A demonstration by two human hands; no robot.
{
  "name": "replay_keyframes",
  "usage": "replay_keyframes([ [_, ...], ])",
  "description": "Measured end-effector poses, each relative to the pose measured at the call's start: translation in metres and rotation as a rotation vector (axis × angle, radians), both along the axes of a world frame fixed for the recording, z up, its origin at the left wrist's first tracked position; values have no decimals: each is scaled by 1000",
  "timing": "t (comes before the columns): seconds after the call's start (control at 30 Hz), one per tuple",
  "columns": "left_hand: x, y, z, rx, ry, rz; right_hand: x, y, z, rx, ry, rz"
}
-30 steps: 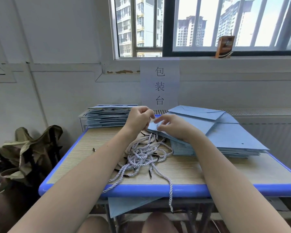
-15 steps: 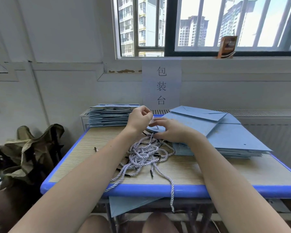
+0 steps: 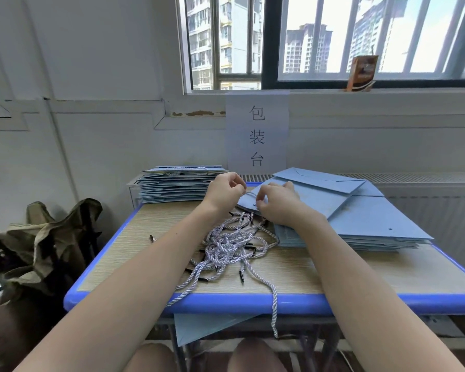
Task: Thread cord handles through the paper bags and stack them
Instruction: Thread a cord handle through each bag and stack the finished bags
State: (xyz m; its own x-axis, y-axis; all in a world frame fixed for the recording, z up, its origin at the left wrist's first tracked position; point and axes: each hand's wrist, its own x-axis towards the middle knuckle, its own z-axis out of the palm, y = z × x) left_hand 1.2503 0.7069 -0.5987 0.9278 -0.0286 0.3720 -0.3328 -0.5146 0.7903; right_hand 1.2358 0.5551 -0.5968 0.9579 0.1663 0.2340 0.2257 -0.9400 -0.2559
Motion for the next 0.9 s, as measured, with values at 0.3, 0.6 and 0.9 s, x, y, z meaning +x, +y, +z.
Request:
replay_keyframes([
  [0.3, -3, -1, -4, 92, -39, -150, -5, -4, 4, 180, -41, -44],
  [0.6, -5, 2, -3, 146, 24, -183, -10, -6, 15, 634, -212, -109],
  [0.9, -4, -2, -2, 204, -81, -141, -8, -5, 15, 661, -316, -91],
])
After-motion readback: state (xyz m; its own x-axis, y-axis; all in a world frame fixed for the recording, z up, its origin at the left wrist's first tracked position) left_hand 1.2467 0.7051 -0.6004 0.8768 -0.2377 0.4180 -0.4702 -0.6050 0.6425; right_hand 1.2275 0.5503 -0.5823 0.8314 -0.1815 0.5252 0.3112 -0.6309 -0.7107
